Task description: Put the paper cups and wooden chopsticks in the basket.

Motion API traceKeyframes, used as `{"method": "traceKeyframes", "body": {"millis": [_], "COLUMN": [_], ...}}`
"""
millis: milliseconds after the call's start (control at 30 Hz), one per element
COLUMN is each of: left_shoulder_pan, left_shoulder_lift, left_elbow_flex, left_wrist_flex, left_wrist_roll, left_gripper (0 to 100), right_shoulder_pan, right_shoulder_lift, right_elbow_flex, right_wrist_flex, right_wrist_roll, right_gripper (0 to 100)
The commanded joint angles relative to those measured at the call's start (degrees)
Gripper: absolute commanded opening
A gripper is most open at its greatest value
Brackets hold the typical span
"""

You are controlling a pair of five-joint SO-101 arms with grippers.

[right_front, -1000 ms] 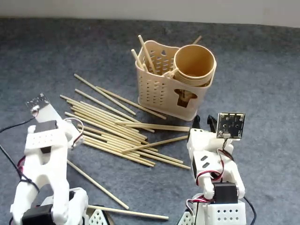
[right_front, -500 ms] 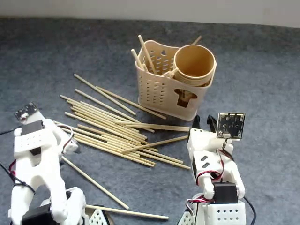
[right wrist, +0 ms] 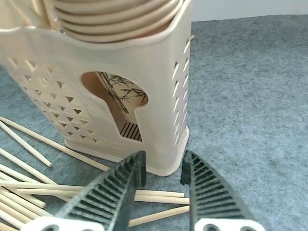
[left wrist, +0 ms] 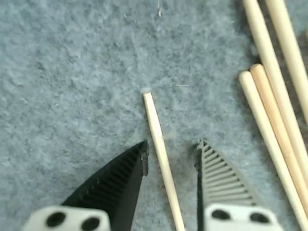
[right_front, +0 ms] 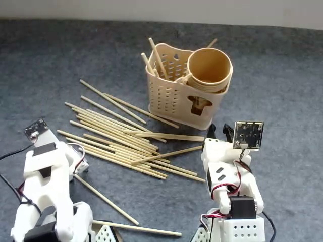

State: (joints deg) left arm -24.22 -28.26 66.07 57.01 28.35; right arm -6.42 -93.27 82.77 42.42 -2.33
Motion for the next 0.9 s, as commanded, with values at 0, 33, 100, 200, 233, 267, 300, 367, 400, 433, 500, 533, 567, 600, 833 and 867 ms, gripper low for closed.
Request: {"method": "traceKeyframes", "body": {"millis": [0,33,100,200,233,267,300,367,400,433,500,533,567,600,833,867], "left_shoulder_pan": [4.2,4.7,5.6,7.2,7.7,8.4,8.9,10.1,10.3,10.4,10.2,10.2,10.4,10.6,13.1,13.3], "left_shoulder_lift": [-1.1,-1.1,-1.1,-1.2,-1.3,-1.6,-1.7,-1.8,-1.8,-1.8,-1.8,-1.8,-1.8,-1.8,-1.8,-1.8], "left_elbow_flex": [0.7,0.7,0.7,0.7,0.7,0.7,0.7,-0.4,-1.7,-3.0,-6.0,-8.0,-10.1,-12.4,-26.9,-28.6], "left_wrist_flex": [-2.7,-3.4,-4.4,-5.2,-5.2,-5.2,-5.0,-4.8,-4.8,-4.7,-3.2,-1.7,0.2,2.1,10.5,10.6], "left_wrist_roll": [3.1,3.1,3.2,3.3,3.4,3.4,3.4,3.5,3.5,3.5,5.3,6.5,7.5,8.4,9.9,9.9], "left_gripper": [10,7,3,1,1,1,1,1,1,1,1,1,1,1,1,1], "right_shoulder_pan": [-0.3,-0.3,-0.3,-0.3,-0.3,-0.3,-0.3,-0.3,-0.3,-0.3,-0.3,-0.3,-0.3,-0.3,-0.3,-0.3], "right_shoulder_lift": [-0.9,-0.9,-0.9,-0.9,-0.9,-0.9,-0.9,-0.9,-0.9,-0.9,-0.9,-0.9,-0.9,-0.9,-0.8,-0.8], "right_elbow_flex": [-0.2,-0.2,-0.2,-0.2,-0.2,-0.2,-0.2,-0.2,-0.2,-0.2,-0.2,-0.2,-0.2,-0.2,-0.1,-0.1], "right_wrist_flex": [-1.5,-1.5,-1.5,-1.5,-1.5,-1.5,-1.5,-1.5,-1.5,-1.5,-1.5,-1.5,-1.5,-1.5,-1.5,-1.5], "right_wrist_roll": [-0.1,-0.1,-0.1,-0.1,-0.1,-0.1,-0.1,-0.1,-0.1,-0.1,-0.1,-0.1,-0.1,-0.1,-0.1,-0.1], "right_gripper": [12.7,12.7,12.7,12.7,12.7,12.7,12.7,12.7,12.7,12.7,12.7,12.7,12.7,12.7,12.7,12.7]}}
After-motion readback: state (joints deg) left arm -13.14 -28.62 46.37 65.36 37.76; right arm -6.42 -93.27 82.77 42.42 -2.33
